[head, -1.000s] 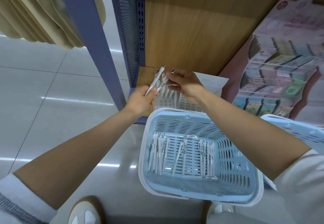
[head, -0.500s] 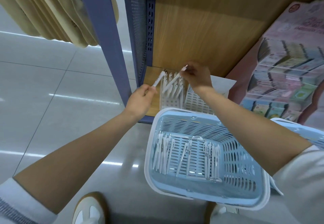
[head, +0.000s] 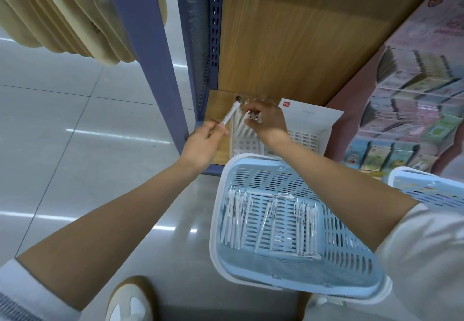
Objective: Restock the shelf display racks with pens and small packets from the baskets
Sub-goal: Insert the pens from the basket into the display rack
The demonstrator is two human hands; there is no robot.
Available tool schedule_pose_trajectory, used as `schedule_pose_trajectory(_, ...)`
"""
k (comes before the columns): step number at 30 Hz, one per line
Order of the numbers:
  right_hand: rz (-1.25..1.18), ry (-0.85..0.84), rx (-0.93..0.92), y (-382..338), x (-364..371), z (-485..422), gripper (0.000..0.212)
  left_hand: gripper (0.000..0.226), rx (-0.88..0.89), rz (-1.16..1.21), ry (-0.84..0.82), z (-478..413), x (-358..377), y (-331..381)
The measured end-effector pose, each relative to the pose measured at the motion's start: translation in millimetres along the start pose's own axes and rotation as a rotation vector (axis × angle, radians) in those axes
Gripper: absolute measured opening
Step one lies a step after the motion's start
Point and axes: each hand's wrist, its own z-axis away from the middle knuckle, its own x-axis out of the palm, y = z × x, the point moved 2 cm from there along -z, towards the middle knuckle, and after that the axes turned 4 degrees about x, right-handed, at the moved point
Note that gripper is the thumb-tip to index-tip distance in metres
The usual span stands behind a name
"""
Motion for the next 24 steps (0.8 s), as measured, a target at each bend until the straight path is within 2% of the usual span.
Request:
schedule_pose_trajectory(5,0.063,0.033,-0.051,0,6,0,0.018,0.028,-0.001,-0.003,0.009,-2,3,-1)
schedule_pose_trajectory(9,0.087,0.149,-0.080,8,9,1,0.015,0.027,-0.008,0.003,0.012,-4,3,-2)
schedule_pose_trajectory(12,0.196,0.066,0.003,7,8,-1,0.013,0.026,-0.004,0.005,0.004,-6,5,-3)
schedule_pose_trajectory(14,0.157,0.030,0.030,4,3,-2,0.012,0.025,0.003,0.014,-0.010,-9,6,-3)
schedule_pose_trajectory(16,-0.083,0.047,0.060,-1,-12,2,0.008,0.025,0.017,0.020,-0.027,-14,9,-1)
schedule_pose_trajectory(19,-0.631,-0.102,0.184,-11,-34,11,0.016,0.022,0.049,0.027,-0.070,-20,19,5)
schedule_pose_trajectory(21,-0.767,-0.168,0.219,-16,-41,15,0.017,0.018,0.099,0.017,-0.095,-21,30,13)
schedule_pose_trajectory(24,-0.816,-0.144,0.280,-13,-44,18,0.014,0.017,0.180,-0.107,-0.074,-23,41,20)
